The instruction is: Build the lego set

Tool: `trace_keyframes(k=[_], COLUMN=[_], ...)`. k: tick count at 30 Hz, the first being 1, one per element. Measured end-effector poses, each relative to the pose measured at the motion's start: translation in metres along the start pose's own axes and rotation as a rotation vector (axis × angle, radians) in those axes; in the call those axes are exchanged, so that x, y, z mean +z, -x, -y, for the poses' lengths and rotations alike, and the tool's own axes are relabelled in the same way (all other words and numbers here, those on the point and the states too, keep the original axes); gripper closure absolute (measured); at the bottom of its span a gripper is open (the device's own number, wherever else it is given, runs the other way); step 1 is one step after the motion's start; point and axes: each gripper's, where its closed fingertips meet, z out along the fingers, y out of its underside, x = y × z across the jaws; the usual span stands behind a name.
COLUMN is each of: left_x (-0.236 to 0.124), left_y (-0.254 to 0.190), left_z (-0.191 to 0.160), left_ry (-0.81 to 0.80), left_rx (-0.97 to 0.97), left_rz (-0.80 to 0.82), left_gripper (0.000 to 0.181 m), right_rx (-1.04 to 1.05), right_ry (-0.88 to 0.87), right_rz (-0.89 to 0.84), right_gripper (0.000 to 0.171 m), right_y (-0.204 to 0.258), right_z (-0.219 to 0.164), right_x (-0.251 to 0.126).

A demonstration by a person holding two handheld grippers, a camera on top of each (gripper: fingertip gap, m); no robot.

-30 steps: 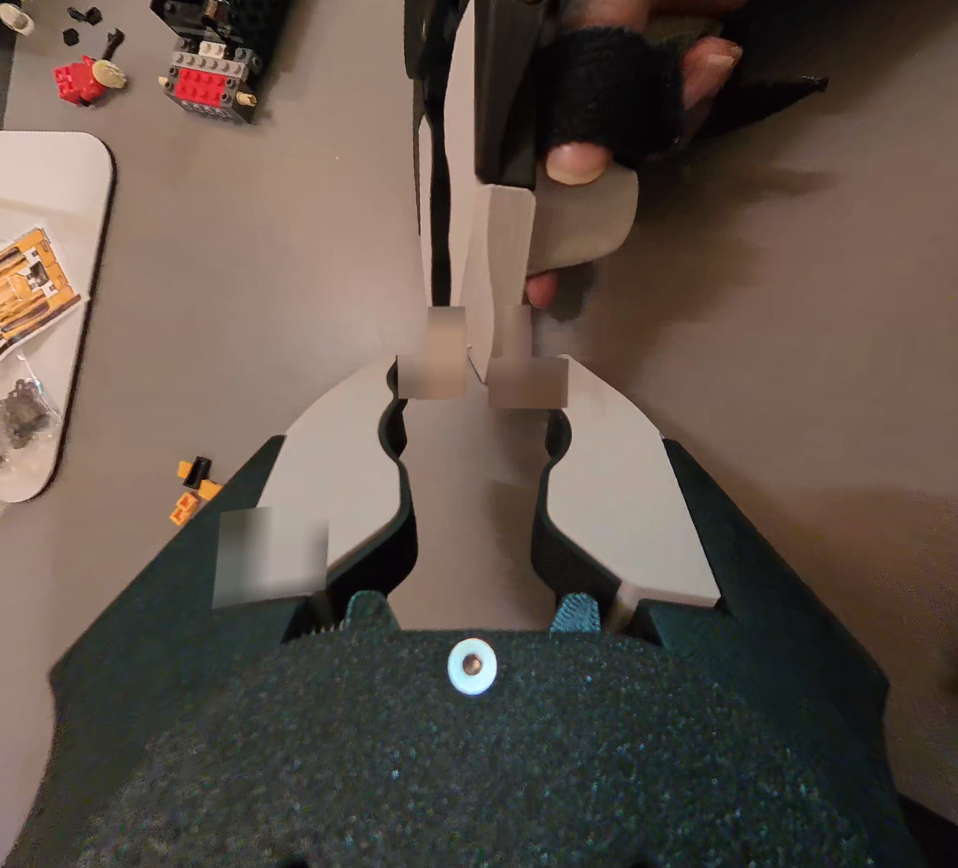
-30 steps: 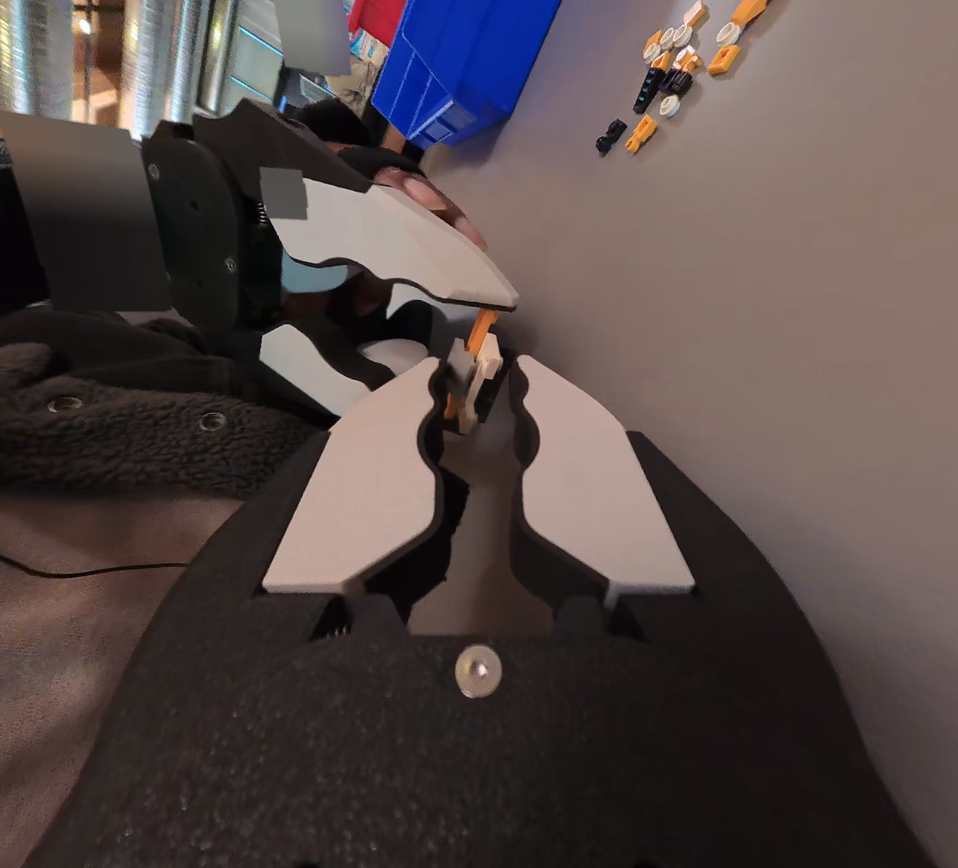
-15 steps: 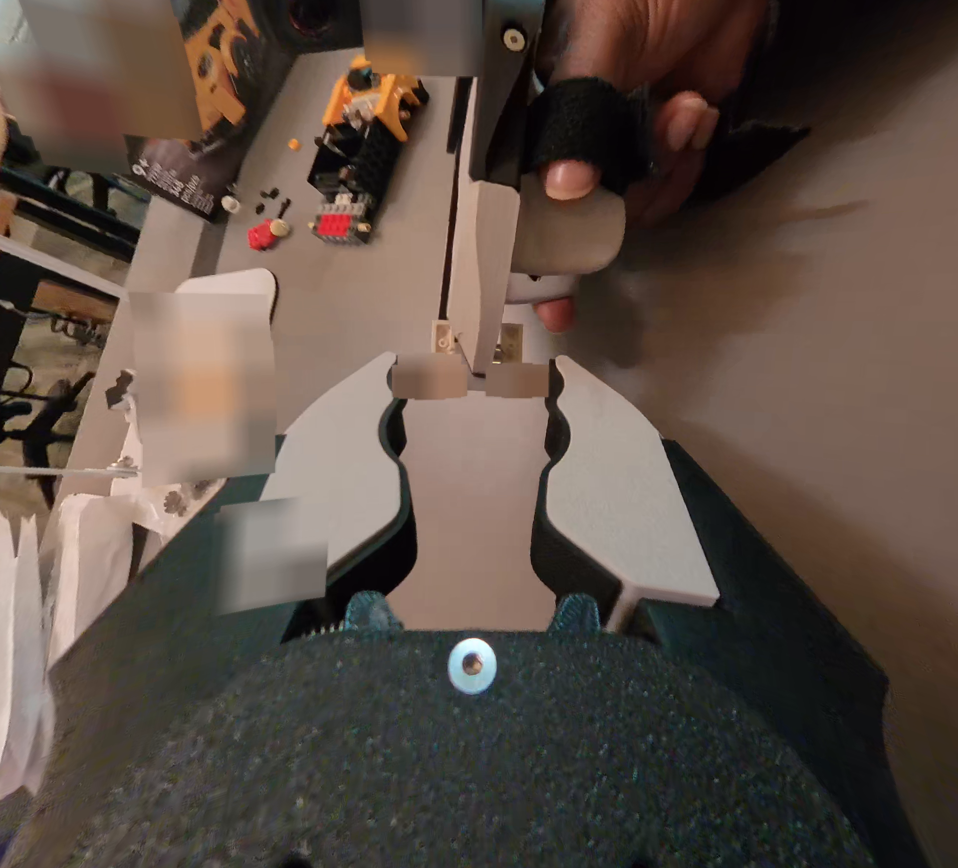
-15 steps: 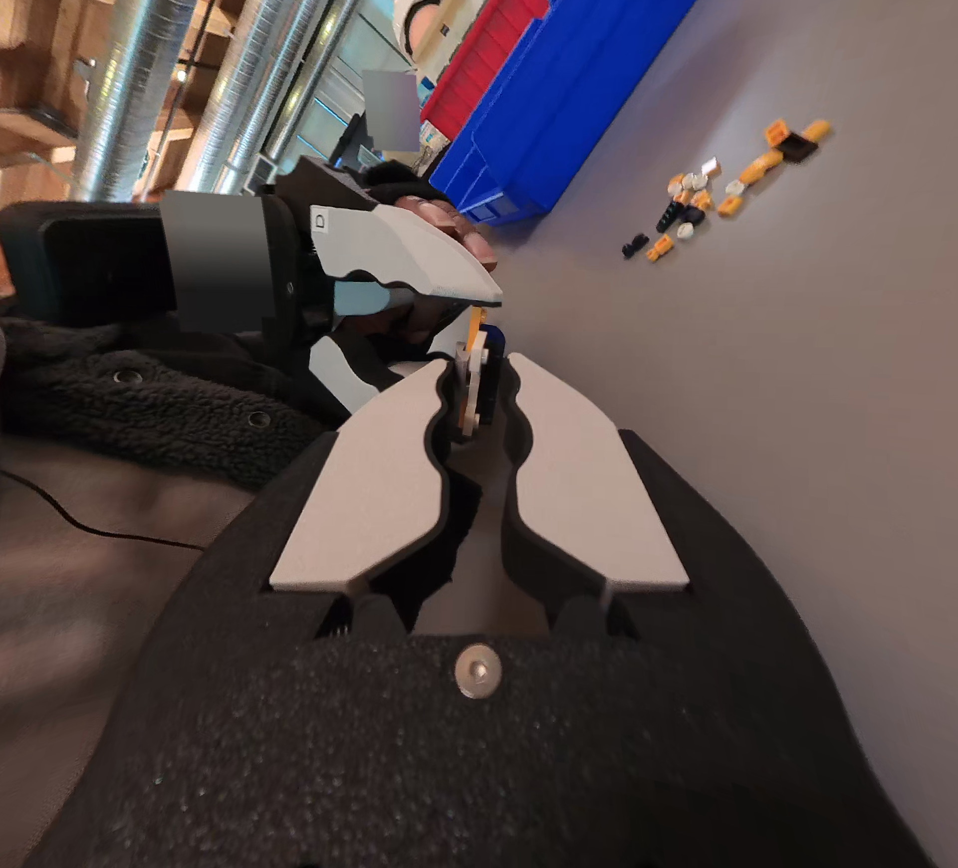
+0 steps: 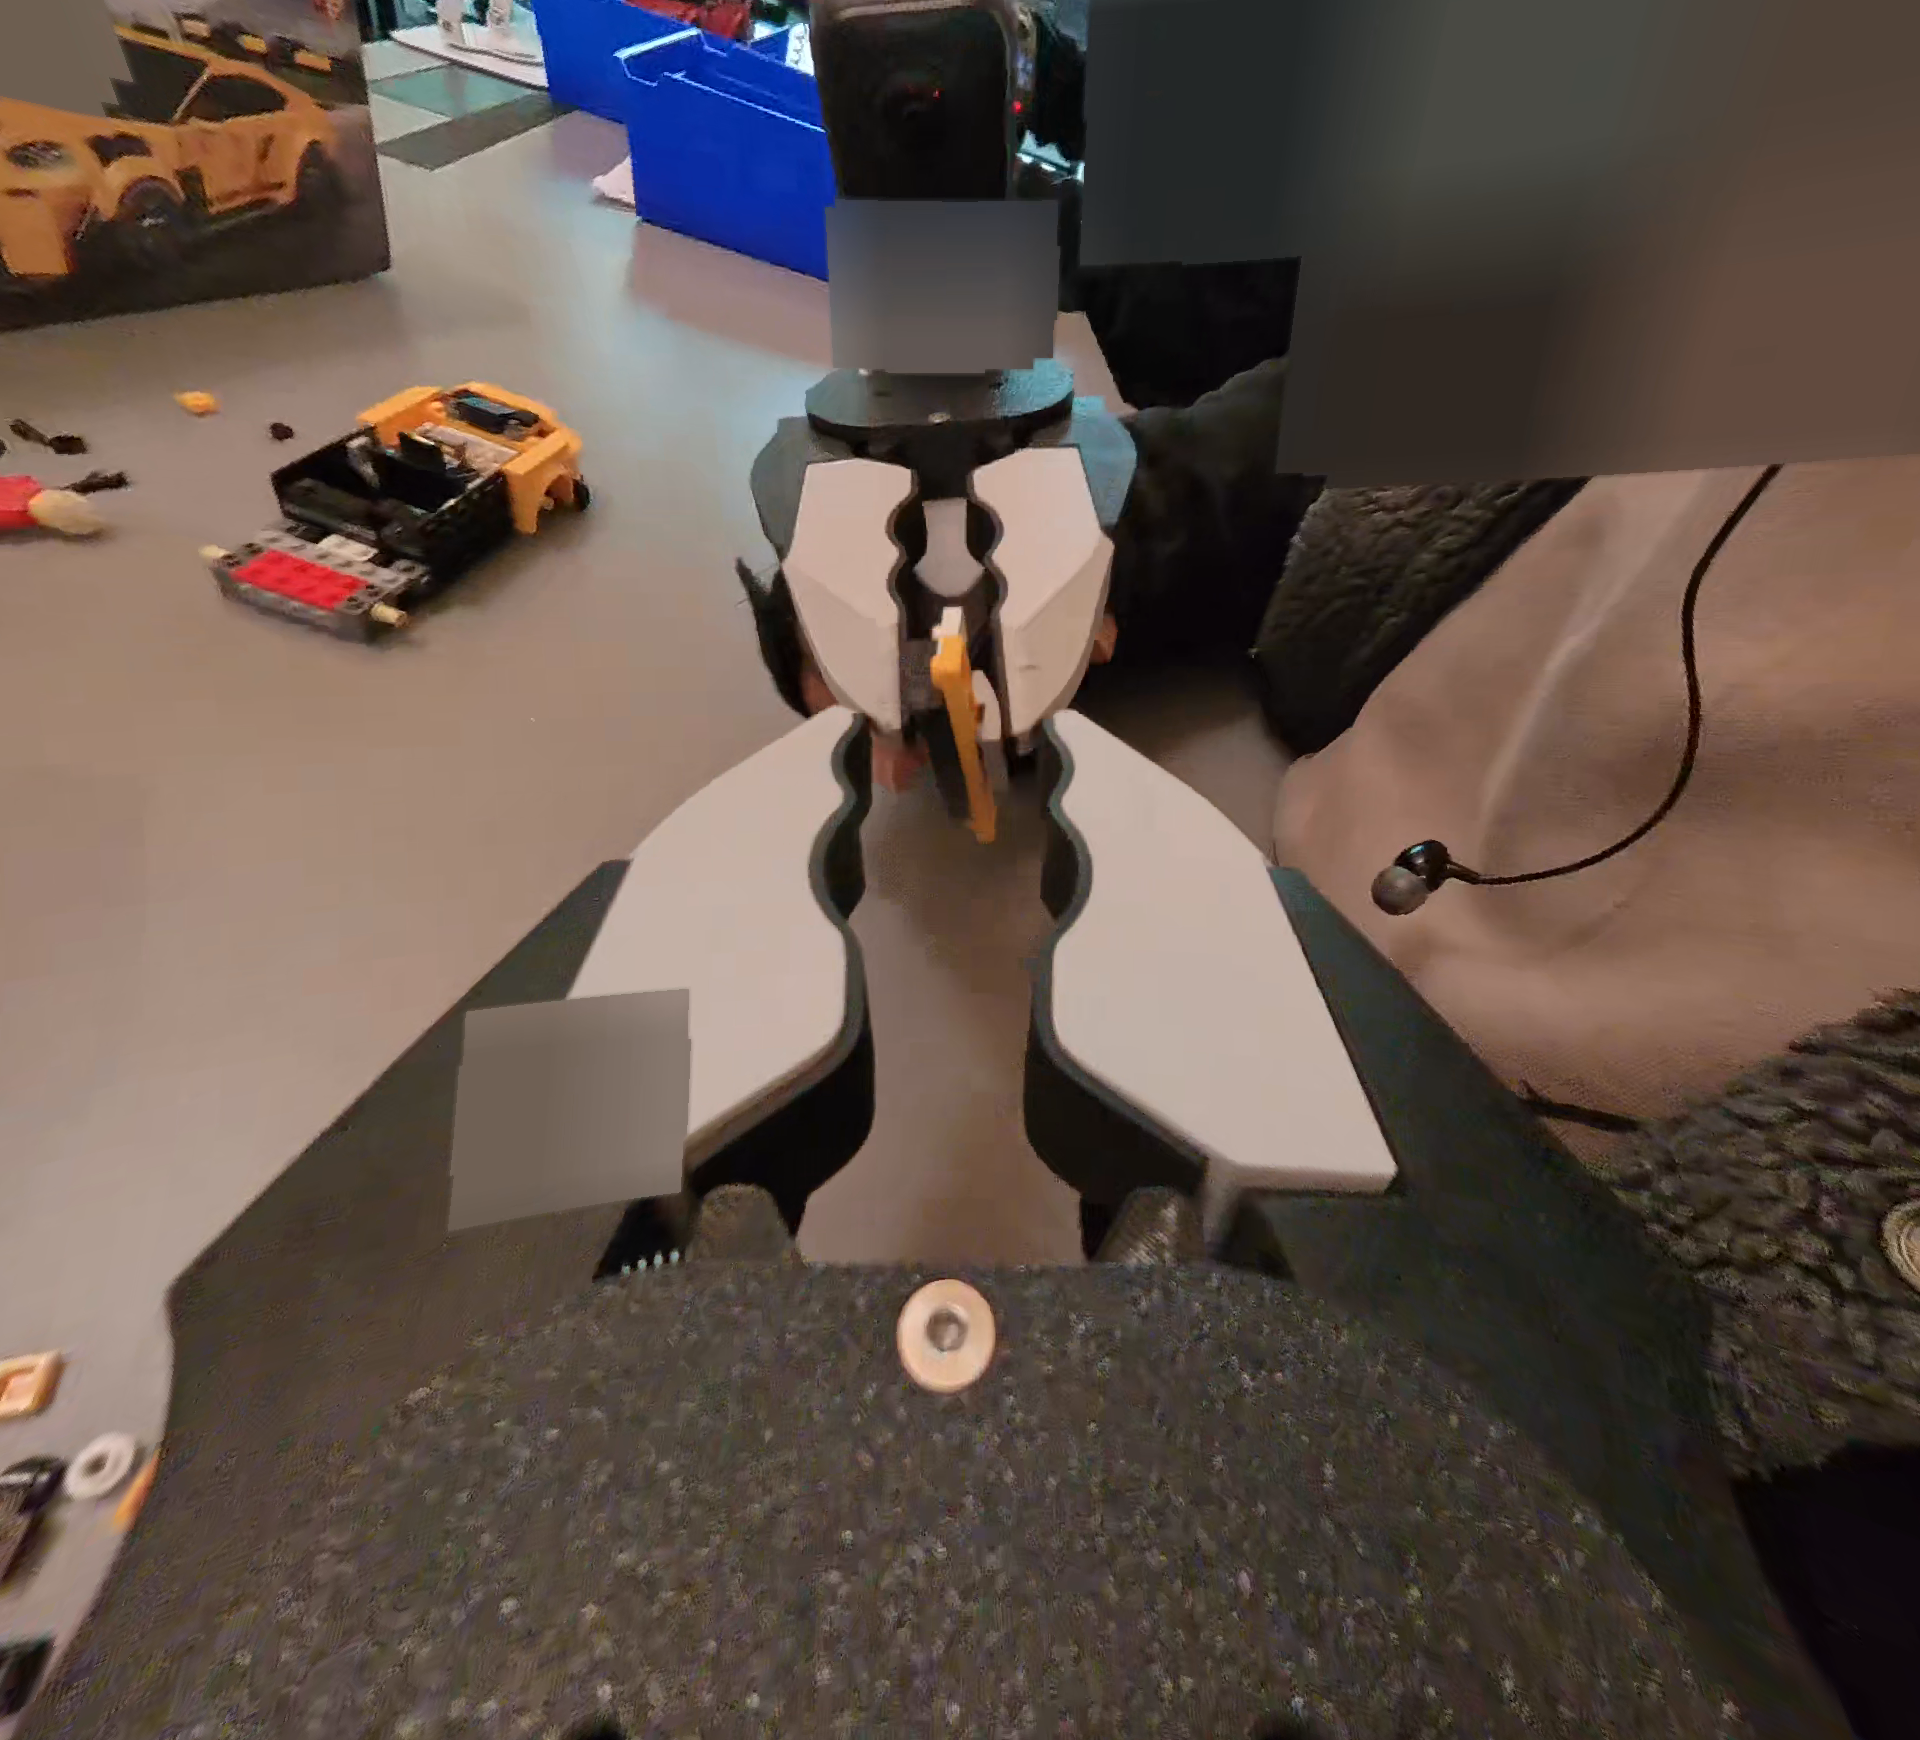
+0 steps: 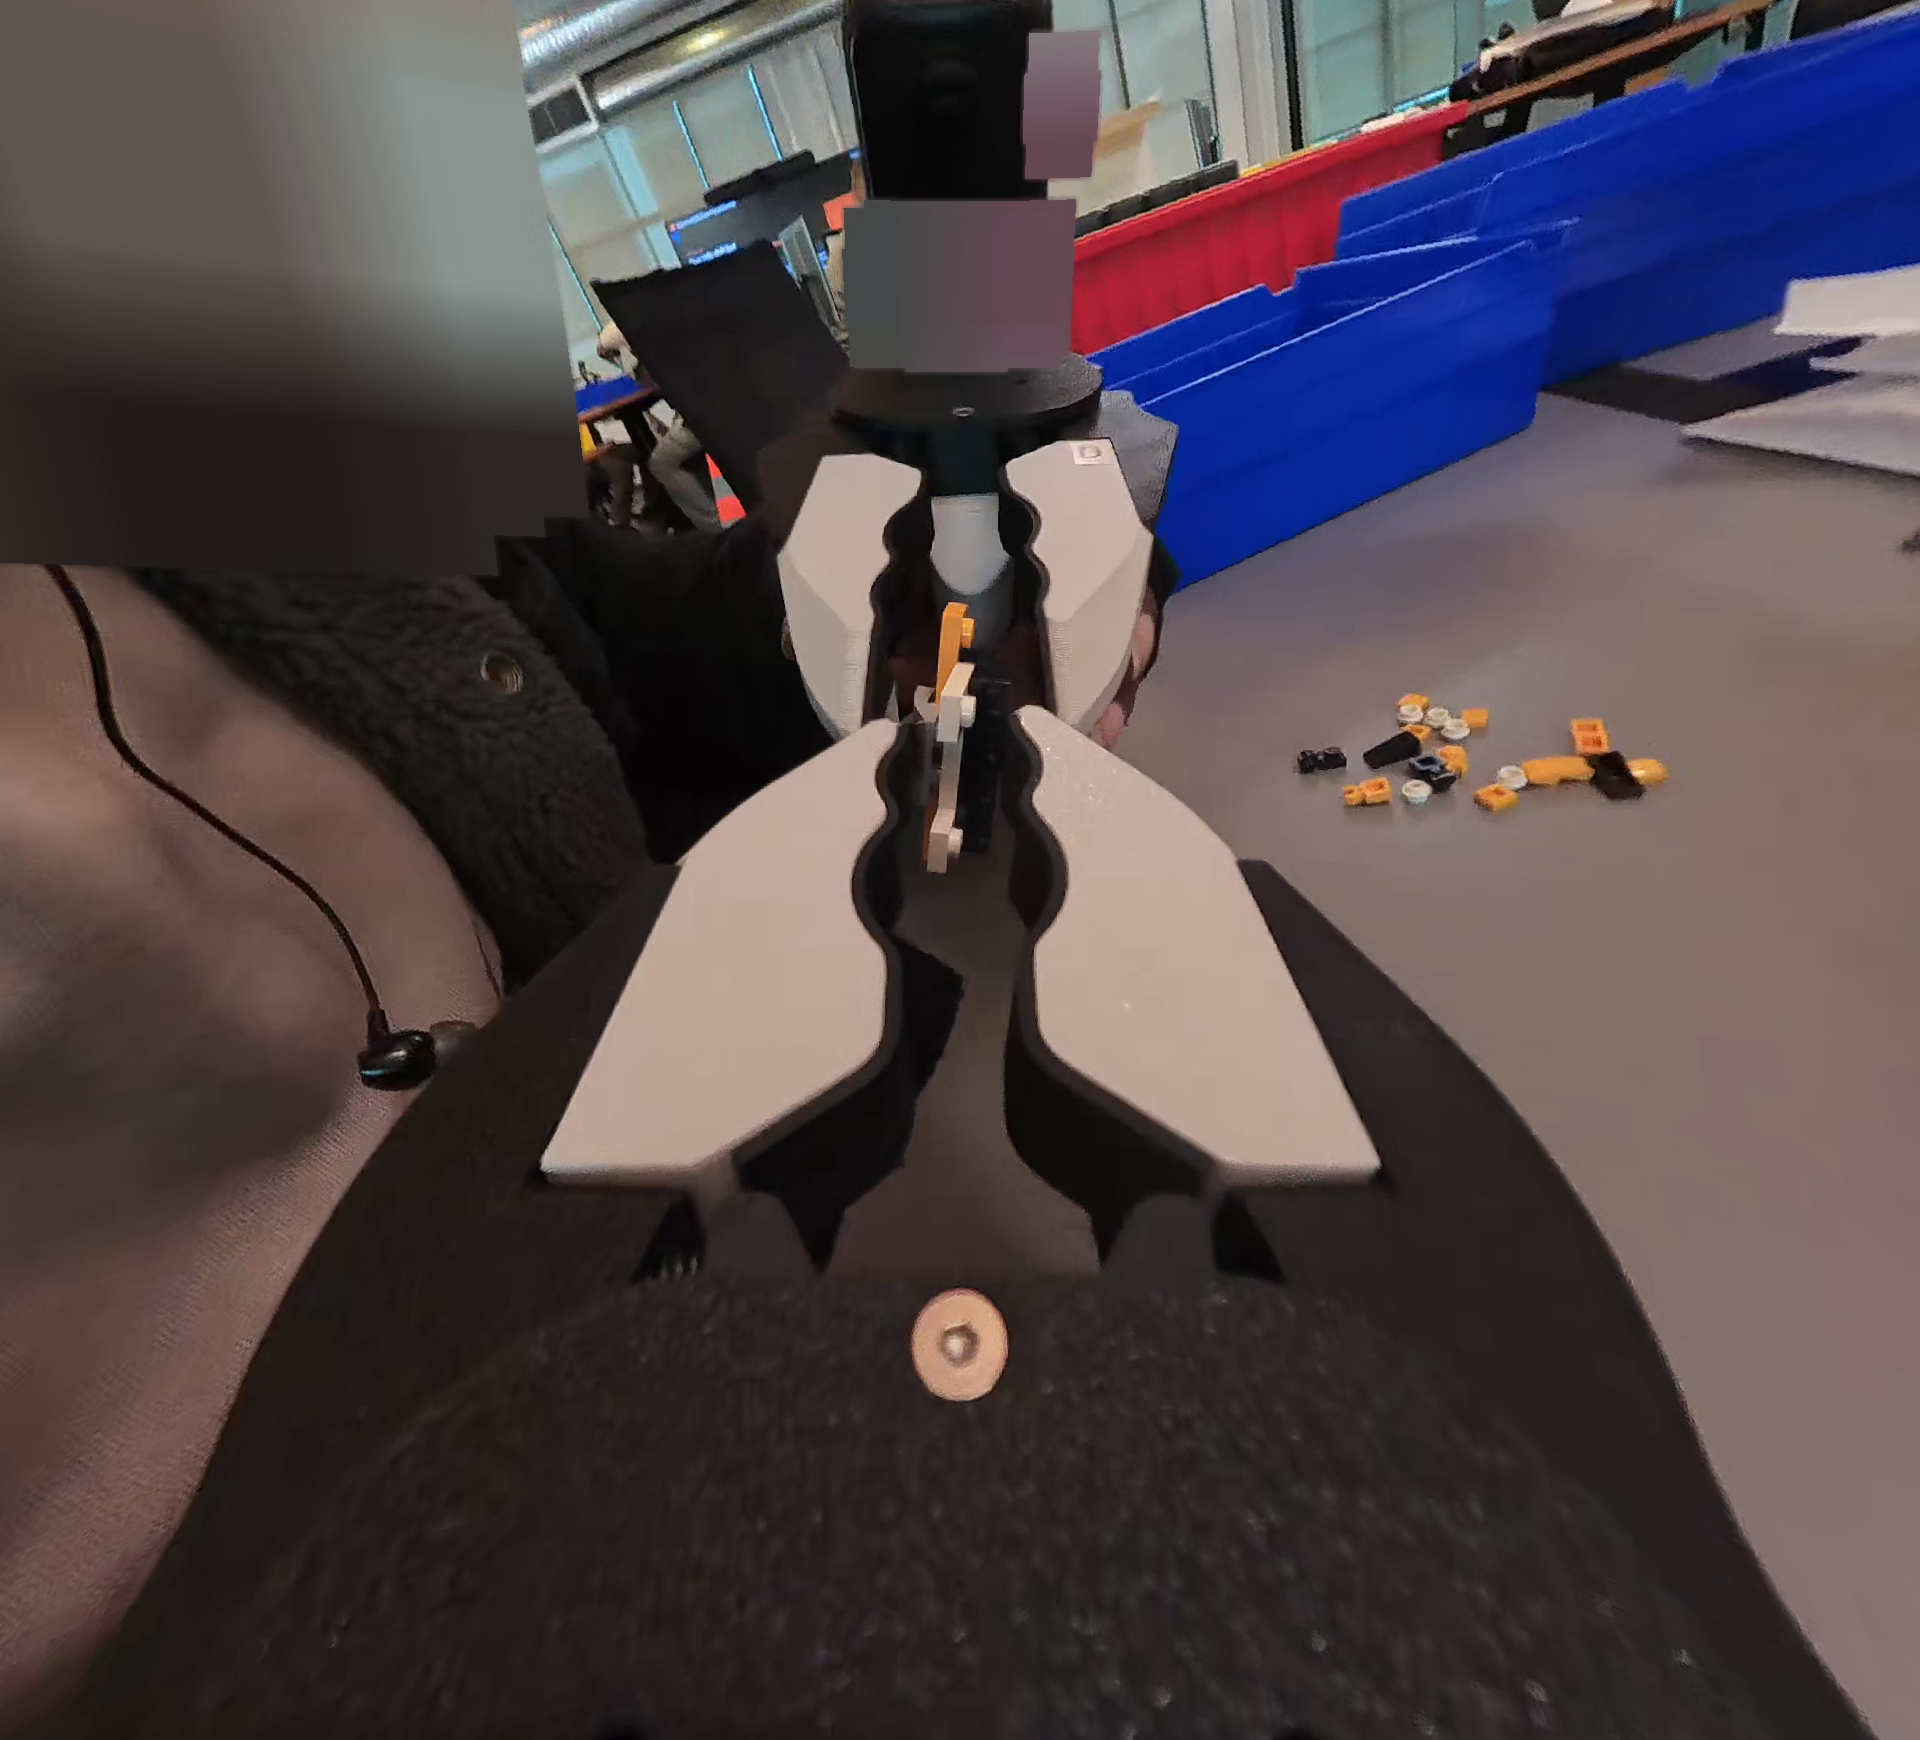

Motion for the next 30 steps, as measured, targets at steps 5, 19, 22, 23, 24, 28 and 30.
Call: trace_keyframes(k=[5, 19, 22, 23, 24, 28, 30], left_x=[0.001, 0.0, -0.001, -0.001, -0.001, -0.002, -0.002], left_y=[-0.006, -0.013, -0.015, -0.016, -0.016, -0.018, -0.017], left_z=[0.002, 0.006, 0.008, 0.008, 0.007, 0.007, 0.006], left_ry=[0.008, -0.05, -0.06, -0.059, -0.052, -0.039, -0.025], left_rx=[0.093, 0.18, 0.184, 0.187, 0.194, 0.207, 0.217], left_rz=[0.018, 0.006, -0.007, -0.007, -0.004, -0.005, 0.012], left_gripper=[0.152, 0.156, 0.157, 0.157, 0.157, 0.163, 0.164], right_rx=[-0.114, -0.19, -0.186, -0.183, -0.181, -0.167, -0.171], right_ry=[0.006, 0.026, 0.014, 0.014, 0.013, 0.0, -0.003], right_rz=[-0.003, -0.005, 0.012, 0.023, 0.028, 0.067, 0.065], right_gripper=[0.156, 0.158, 0.158, 0.158, 0.158, 0.158, 0.158], right_y=[0.006, 0.013, 0.015, 0.016, 0.016, 0.02, 0.019], right_z=[0.002, 0.006, 0.007, 0.007, 0.006, 0.006, 0.006], right_x=[-0.001, -0.003, -0.003, -0.003, -0.003, -0.004, -0.004])
